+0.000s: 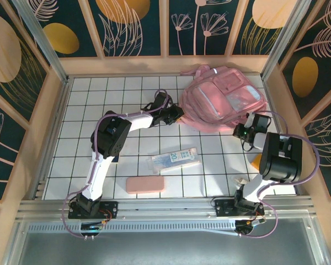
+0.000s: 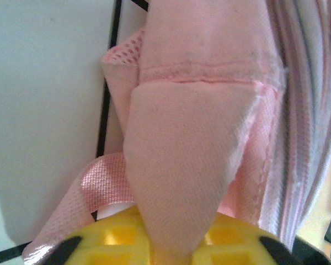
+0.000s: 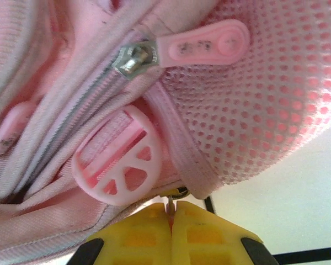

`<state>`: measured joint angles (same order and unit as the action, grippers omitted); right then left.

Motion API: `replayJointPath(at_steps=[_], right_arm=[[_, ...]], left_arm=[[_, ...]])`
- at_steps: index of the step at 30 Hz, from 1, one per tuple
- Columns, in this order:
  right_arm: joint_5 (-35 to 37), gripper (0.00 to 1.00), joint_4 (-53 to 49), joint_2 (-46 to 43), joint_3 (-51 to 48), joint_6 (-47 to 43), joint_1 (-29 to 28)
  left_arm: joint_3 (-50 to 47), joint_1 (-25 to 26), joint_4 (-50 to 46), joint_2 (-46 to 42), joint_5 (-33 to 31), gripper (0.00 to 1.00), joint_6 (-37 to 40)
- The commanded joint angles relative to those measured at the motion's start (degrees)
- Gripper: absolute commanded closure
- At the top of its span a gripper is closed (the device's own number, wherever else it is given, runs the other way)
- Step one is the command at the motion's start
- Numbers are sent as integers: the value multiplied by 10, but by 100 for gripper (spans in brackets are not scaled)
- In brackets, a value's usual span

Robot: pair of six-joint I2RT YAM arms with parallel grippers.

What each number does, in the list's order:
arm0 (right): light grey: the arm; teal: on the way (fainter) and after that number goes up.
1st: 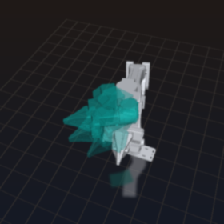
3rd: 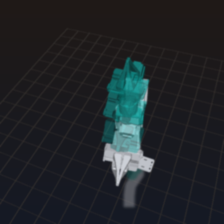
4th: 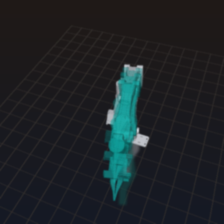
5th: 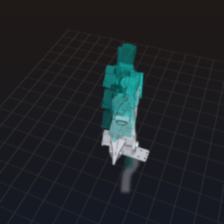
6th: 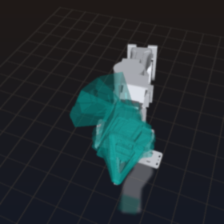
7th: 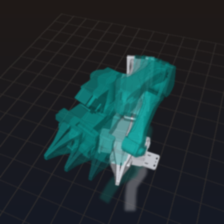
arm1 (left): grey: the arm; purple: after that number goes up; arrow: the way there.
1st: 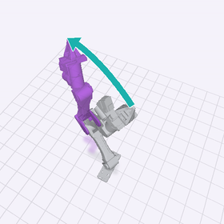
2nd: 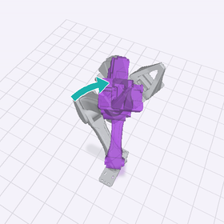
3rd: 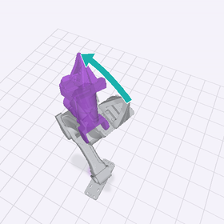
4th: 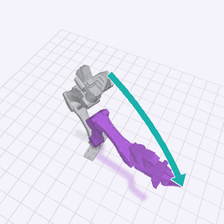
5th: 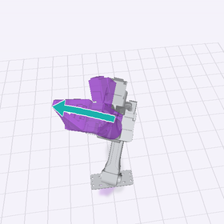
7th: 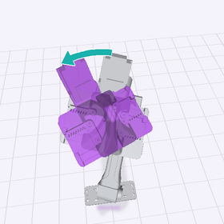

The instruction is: Pack books, pencil case, and school supplies into a backpack

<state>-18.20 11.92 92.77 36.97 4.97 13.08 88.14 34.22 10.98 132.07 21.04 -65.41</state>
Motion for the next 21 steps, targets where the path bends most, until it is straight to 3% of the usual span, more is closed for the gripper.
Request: replayJointPath(at_steps=[1, 5, 12, 21], right_arm=[[31, 100, -65, -28, 27, 4, -44], [72, 100, -190, -15, 86, 1, -96], [17, 100, -355, -1, 171, -3, -123], [-83, 100, -414, 17, 203, -41, -190]], left_arm=[[-38, -11, 22, -5, -28, 100, 8], [-61, -17, 34, -42, -53, 100, 28], [-87, -25, 75, -71, -36, 100, 6], [-97, -23, 100, -85, -32, 100, -8]])
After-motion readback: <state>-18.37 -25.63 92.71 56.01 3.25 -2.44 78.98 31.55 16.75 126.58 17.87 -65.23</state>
